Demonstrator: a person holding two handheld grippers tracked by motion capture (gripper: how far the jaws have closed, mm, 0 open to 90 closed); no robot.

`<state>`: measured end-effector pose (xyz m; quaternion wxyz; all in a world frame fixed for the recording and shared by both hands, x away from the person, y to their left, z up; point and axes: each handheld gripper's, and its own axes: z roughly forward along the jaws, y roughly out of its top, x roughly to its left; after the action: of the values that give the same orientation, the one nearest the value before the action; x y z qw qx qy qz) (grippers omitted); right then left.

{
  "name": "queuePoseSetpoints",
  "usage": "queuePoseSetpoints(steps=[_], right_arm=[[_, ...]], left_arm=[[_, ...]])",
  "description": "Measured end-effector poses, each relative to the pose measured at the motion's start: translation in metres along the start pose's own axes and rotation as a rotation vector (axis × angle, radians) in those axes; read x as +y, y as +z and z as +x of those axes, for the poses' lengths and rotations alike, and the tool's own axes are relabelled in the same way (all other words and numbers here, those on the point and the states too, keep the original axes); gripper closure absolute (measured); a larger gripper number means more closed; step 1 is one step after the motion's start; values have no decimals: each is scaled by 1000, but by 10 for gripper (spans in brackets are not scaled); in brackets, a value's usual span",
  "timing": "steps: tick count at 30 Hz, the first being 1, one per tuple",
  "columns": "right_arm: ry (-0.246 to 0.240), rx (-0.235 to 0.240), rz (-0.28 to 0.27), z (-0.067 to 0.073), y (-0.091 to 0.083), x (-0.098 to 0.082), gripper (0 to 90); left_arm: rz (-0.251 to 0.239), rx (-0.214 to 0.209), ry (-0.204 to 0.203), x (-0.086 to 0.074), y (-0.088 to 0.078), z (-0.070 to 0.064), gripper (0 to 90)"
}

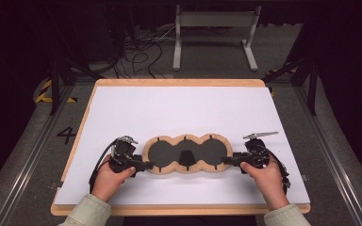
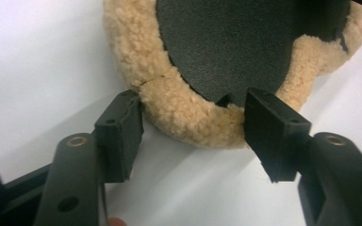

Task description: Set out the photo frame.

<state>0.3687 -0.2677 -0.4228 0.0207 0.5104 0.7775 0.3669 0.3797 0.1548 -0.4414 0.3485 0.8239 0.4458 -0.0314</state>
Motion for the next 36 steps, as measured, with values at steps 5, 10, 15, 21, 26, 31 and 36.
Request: queuePoseSetpoints(steps=[5,10,15,21,26,31,36], right_arm=[[-16,-35,-30,4,-4,1,548],[0,-55,-133,4,-13,1,653],[-32,-76,-216,12,-25,3,710],[-71,-90,-245,17,-29,3,720],[-105,-102,-274,19,-31,2,720],[-156,-156,-266,20,-25,0,727],[-182,-194,-232,11,-13,-7,729]], left_arm=[[-35,24,4,0,-4,-4,474],[-69,59,29,-1,-7,-8,529],[-101,81,35,-1,-11,-10,561],[-150,96,34,-1,-17,-10,589],[-185,106,49,0,-20,-12,602],[-207,152,106,0,-17,-15,615],[-207,153,134,0,-15,-16,629]])
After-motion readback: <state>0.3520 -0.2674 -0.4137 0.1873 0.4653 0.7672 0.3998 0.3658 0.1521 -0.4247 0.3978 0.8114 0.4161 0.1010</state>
